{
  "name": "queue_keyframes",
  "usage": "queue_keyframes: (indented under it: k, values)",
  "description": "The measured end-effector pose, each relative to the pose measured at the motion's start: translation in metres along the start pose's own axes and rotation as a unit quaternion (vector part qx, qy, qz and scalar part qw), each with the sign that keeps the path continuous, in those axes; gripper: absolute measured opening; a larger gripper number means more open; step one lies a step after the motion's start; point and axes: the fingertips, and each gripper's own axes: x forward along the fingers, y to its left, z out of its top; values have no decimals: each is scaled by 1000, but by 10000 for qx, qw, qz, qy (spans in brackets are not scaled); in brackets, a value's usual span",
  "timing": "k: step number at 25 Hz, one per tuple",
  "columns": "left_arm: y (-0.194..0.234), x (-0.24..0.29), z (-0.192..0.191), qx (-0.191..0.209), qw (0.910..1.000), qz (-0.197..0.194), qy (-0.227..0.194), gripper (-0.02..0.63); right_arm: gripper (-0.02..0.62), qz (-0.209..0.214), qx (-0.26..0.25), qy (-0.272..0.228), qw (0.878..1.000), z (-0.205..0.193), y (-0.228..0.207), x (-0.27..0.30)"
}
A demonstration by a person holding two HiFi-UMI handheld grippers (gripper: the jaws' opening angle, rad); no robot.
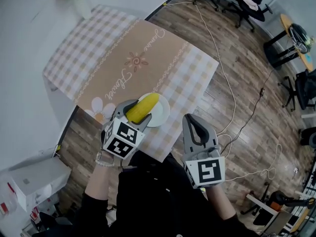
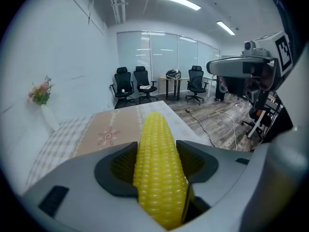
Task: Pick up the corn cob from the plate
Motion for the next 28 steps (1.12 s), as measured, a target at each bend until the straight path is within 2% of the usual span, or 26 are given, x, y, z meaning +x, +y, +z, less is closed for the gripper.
queue_keyframes:
  k: [13, 28]
  values:
    - [-3, -59, 18, -86, 9984, 472, -301, 258, 44, 171, -168, -242, 9994, 19, 9, 2]
    - [7, -119, 12, -388, 9924, 1082, -442, 258, 44, 388, -318, -401, 9979, 33, 26, 1]
